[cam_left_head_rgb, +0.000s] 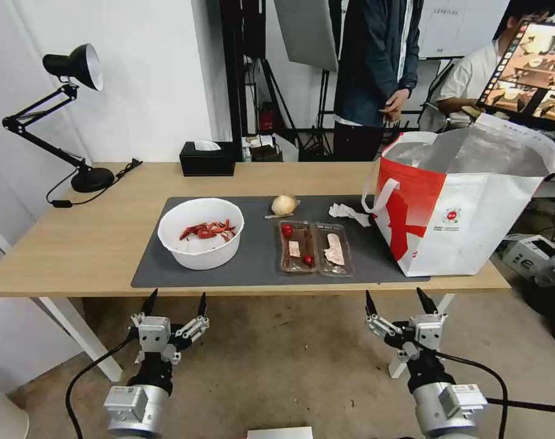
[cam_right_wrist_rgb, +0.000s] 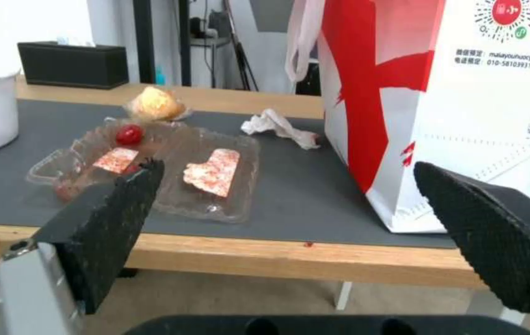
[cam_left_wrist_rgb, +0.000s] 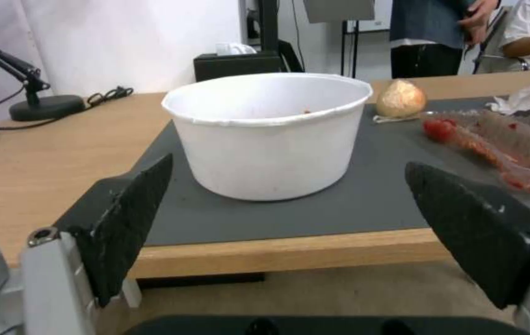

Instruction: Pick up the trash from the table and place it into the takeout bag.

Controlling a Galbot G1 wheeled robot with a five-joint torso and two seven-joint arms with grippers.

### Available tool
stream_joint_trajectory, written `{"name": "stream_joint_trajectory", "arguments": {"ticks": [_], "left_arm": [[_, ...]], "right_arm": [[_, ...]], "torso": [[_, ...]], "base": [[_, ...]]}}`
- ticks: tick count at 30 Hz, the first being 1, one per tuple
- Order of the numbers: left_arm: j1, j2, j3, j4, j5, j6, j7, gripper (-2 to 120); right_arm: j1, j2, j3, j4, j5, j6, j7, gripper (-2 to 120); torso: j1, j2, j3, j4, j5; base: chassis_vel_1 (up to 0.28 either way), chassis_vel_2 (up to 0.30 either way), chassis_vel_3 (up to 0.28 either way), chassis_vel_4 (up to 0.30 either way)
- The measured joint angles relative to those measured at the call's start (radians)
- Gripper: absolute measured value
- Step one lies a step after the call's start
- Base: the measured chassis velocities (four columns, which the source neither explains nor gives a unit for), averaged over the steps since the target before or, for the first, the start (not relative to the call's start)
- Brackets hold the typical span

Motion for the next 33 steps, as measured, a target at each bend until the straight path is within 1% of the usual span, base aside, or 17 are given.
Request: {"name": "stream_joint_trajectory", "arguments": {"ticks": [8, 12, 15, 16, 17, 18, 19, 20, 22, 24, 27, 29, 30, 31, 33], "left_arm": [[0.0, 0.0, 0.0, 0.0, 0.0, 0.0, 0.0, 100], [0.006, -0.006, 0.011, -0.019, 0.003, 0.01, -0.013, 100], [0.048, -0.05, 0.089, -0.139, 0.035, 0.072, -0.094, 100], [0.048, -0.05, 0.089, -0.139, 0.035, 0.072, -0.094, 100], [0.066, -0.07, 0.124, -0.182, 0.05, 0.097, -0.131, 100], [0.078, -0.082, 0.145, -0.196, 0.059, 0.118, -0.154, 100], [0.078, -0.082, 0.145, -0.196, 0.059, 0.118, -0.154, 100], [0.093, -0.08, 0.157, -0.204, 0.062, 0.159, -0.182, 100], [0.105, -0.066, 0.162, -0.207, 0.059, 0.2, -0.195, 100], [0.108, -0.063, 0.166, -0.206, 0.05, 0.211, -0.195, 100], [0.108, -0.061, 0.169, -0.207, 0.043, 0.214, -0.196, 100], [0.102, -0.058, 0.172, -0.201, 0.04, 0.192, -0.195, 100], [0.102, -0.058, 0.172, -0.201, 0.04, 0.192, -0.195, 100], [0.101, -0.058, 0.174, -0.197, 0.039, 0.186, -0.195, 100], [0.099, -0.057, 0.18, -0.197, 0.038, 0.179, -0.195, 100]], "right_arm": [[0.0, 0.0, 0.0, 0.0, 0.0, 0.0, 0.0, 100], [0.004, -0.004, 0.0, 0.011, 0.007, -0.017, 0.004, 100], [0.037, -0.033, -0.002, 0.089, 0.05, -0.128, 0.031, 100], [0.037, -0.033, -0.002, 0.089, 0.05, -0.128, 0.031, 100], [0.051, -0.046, -0.002, 0.121, 0.069, -0.175, 0.044, 100], [0.062, -0.055, -0.003, 0.148, 0.084, -0.214, 0.054, 100], [0.062, -0.055, -0.003, 0.148, 0.084, -0.214, 0.054, 100], [0.08, -0.071, -0.005, 0.182, 0.108, -0.267, 0.069, 100], [0.107, -0.09, -0.016, 0.151, 0.144, -0.303, 0.082, 100], [0.116, -0.093, -0.022, 0.131, 0.156, -0.309, 0.088, 100], [0.121, -0.094, -0.029, 0.106, 0.173, -0.311, 0.095, 100], [0.136, -0.097, -0.035, 0.077, 0.217, -0.311, 0.097, 100], [0.136, -0.097, -0.035, 0.077, 0.217, -0.311, 0.097, 100], [0.145, -0.101, -0.041, 0.066, 0.247, -0.311, 0.098, 100], [0.196, -0.112, -0.089, 0.032, 0.37, -0.31, 0.137, 100]], "torso": [[0.0, 0.0, 0.0, 0.0, 0.0], [0.0, 0.0, 0.0, -0.0003, 0.0001], [0.0, 0.0, 0.0, -0.0001, 0.0003], [0.0, 0.0, 0.0, -0.0001, 0.0003], [0.0, 0.0, 0.0, 0.0, 0.0006], [0.0, 0.0, 0.0, 0.0001, 0.0006], [0.0, 0.0, 0.0, 0.0001, 0.0006], [0.0, 0.0, 0.0, -0.0001, -0.0002], [0.0, 0.0, 0.0, 0.0002, 0.0003], [0.0, 0.0, 0.0, 0.0003, 0.0001], [0.0, 0.0, 0.0, 0.0, 0.0001], [0.0, 0.0, 0.0, -0.0001, 0.0001], [0.0, 0.0, 0.0, -0.0001, 0.0001], [0.0, 0.0, 0.0, -0.0001, 0.0], [0.0, 0.0, 0.0, -0.0001, -0.0001]], "base": [[0.0, 0.0, 0.0, 0.0], [0.0, 0.0, 0.0, 0.0], [0.0, 0.0, 0.0, 0.0], [0.0, 0.0, 0.0, 0.0], [0.0, 0.0, 0.0, 0.0], [0.0, 0.0, 0.0, 0.0], [0.0, 0.0, 0.0, 0.0], [0.0, 0.0, 0.0, 0.0], [0.0, 0.0, 0.0, 0.0], [0.0, 0.0, 0.0, 0.0], [0.0, 0.0, 0.0, 0.0], [0.0, 0.0, 0.0, 0.0], [0.0, 0.0, 0.0, 0.0], [0.0, 0.0, 0.0, 0.0], [0.0, 0.0, 0.0, 0.0]]}}
